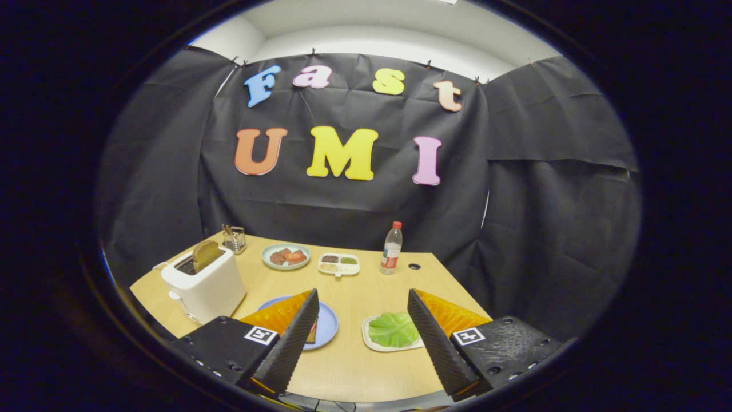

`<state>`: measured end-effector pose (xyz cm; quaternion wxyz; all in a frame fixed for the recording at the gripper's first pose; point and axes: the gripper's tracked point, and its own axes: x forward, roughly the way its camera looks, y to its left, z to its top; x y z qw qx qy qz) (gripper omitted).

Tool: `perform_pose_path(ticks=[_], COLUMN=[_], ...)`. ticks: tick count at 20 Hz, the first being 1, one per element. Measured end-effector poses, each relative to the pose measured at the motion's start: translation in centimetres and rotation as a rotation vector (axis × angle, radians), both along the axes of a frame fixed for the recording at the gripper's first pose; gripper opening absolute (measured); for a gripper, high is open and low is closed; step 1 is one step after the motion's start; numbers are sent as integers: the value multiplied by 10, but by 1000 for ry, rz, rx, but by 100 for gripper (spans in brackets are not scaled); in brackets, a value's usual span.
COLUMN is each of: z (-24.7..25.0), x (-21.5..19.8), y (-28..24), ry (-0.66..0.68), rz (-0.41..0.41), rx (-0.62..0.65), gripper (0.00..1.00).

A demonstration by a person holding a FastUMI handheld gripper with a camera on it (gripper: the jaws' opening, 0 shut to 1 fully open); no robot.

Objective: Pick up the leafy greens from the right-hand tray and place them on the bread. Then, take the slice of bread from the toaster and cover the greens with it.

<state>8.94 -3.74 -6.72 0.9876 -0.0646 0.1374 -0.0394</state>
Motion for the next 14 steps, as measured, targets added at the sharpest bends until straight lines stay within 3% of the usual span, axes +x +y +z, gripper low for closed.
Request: perform_pose_path(ticks=[14], z=[-135], x=[97], y=[-70], ry=[337], rz=[-80], rx=[181], gripper=[91])
